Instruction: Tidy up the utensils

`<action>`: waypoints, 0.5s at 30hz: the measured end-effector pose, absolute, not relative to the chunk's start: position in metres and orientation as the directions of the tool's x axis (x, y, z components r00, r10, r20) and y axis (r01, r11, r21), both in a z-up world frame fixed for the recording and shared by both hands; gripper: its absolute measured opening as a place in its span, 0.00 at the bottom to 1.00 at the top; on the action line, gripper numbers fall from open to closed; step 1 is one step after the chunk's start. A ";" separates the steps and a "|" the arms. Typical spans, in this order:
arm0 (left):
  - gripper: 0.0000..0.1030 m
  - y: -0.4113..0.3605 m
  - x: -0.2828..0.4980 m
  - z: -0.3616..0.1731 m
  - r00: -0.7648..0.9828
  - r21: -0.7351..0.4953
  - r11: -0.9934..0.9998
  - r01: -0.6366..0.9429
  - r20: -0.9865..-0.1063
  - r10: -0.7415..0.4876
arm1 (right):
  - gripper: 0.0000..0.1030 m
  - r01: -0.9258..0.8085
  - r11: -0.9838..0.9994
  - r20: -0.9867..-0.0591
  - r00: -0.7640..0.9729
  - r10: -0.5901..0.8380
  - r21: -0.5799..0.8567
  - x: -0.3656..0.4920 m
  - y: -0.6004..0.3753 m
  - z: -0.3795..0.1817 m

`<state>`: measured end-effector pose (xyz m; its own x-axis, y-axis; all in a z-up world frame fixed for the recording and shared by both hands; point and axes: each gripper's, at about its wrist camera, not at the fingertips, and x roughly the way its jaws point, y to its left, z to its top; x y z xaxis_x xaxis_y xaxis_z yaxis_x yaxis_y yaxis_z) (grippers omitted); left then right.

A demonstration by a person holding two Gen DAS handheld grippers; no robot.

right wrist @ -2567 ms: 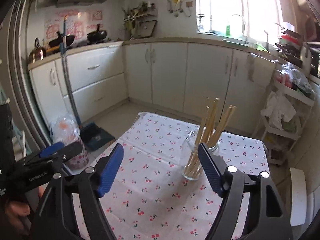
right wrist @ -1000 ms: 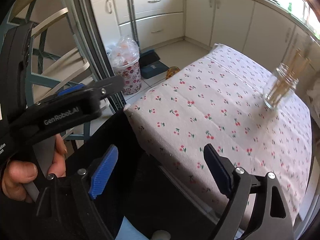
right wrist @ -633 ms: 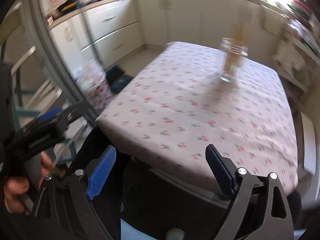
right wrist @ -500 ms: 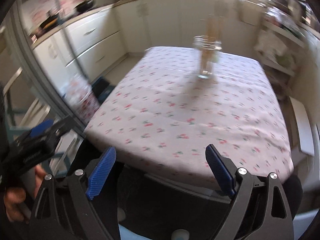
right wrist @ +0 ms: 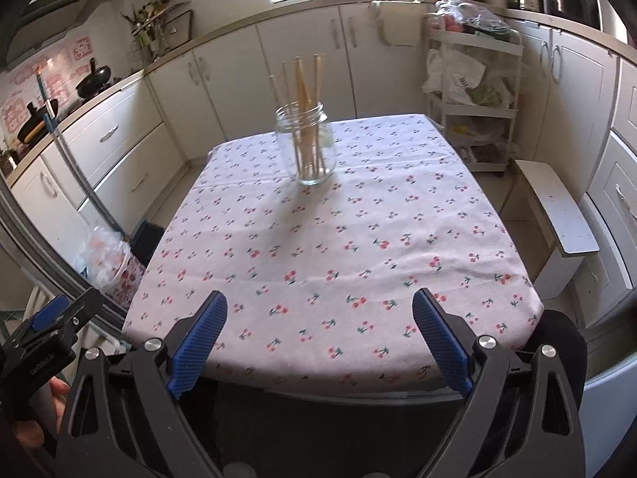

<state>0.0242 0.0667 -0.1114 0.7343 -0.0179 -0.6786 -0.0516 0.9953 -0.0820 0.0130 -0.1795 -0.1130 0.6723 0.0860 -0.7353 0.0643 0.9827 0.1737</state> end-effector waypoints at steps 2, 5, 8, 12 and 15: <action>0.92 0.066 0.031 -0.112 0.732 -0.084 0.995 -0.054 -0.681 -0.018 | 0.88 0.078 0.982 -0.734 0.675 0.075 0.172 0.016 -0.183 -0.114; 0.92 0.062 0.038 -0.112 0.734 -0.078 0.995 -0.054 -0.679 -0.013 | 0.88 0.100 0.980 -0.732 0.679 0.060 0.173 0.022 -0.189 -0.117; 0.92 0.058 0.045 -0.110 0.740 -0.071 0.996 -0.050 -0.672 -0.010 | 0.88 0.126 0.975 -0.724 0.689 0.047 0.183 0.026 -0.195 -0.117; 0.92 0.054 0.051 -0.104 0.747 -0.072 0.997 -0.042 -0.665 -0.016 | 0.88 0.137 0.975 -0.702 0.712 0.025 0.173 0.024 -0.196 -0.108; 0.92 0.050 0.050 -0.095 0.748 -0.081 0.996 -0.028 -0.663 -0.033 | 0.88 0.133 0.975 -0.677 0.736 0.022 0.176 0.018 -0.193 -0.091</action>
<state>0.0503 0.0500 -0.0946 0.7477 -0.0328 -0.6633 -0.0283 0.9963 -0.0811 0.0178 -0.1927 -0.0914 0.7355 0.0221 -0.6771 0.1326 0.9754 0.1759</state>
